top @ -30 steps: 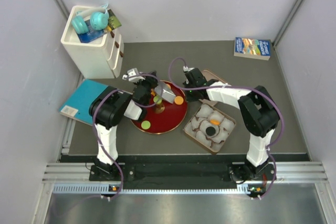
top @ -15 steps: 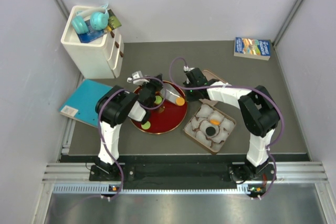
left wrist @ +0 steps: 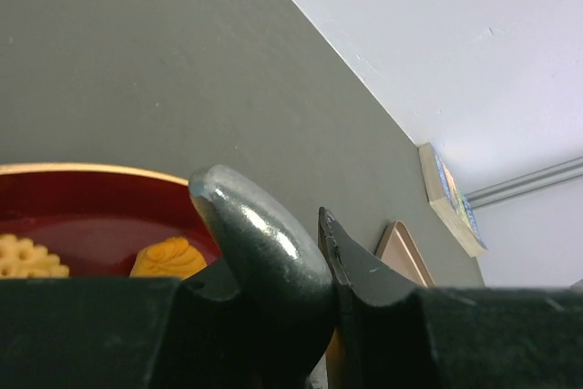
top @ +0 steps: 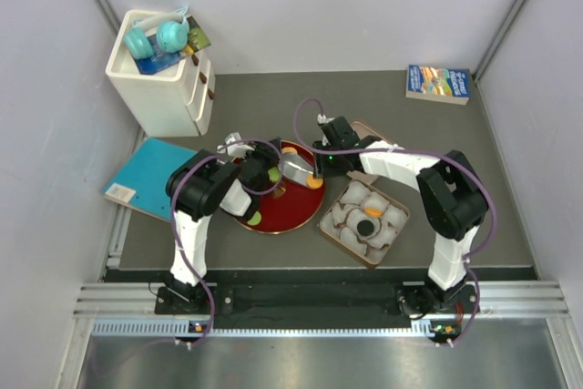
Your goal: Pack the cookies
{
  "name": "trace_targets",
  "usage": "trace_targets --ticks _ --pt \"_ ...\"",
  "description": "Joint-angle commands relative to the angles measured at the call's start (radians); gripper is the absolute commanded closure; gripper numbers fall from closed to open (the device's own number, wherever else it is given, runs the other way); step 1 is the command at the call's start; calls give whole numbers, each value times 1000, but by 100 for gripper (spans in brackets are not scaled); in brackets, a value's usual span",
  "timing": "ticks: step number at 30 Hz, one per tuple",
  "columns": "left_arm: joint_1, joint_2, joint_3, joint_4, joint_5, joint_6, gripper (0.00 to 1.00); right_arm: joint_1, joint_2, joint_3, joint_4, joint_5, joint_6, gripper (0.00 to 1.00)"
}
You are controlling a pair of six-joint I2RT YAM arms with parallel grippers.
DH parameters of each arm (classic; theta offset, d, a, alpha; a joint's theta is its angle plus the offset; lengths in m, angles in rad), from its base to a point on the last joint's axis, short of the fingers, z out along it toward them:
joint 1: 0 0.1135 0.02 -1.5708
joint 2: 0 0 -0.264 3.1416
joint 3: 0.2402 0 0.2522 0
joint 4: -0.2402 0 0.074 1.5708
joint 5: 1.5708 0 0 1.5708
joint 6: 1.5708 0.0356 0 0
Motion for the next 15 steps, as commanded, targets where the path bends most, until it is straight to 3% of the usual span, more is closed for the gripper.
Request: trace_targets --ticks 1,9,15 --pt "10 -10 -42 248 35 -24 100 10 -105 66 -12 23 34 57" --pt "78 -88 -69 248 46 -99 100 10 -234 101 -37 55 71 55" --pt "88 -223 -85 224 115 -36 100 11 -353 86 -69 93 71 55"
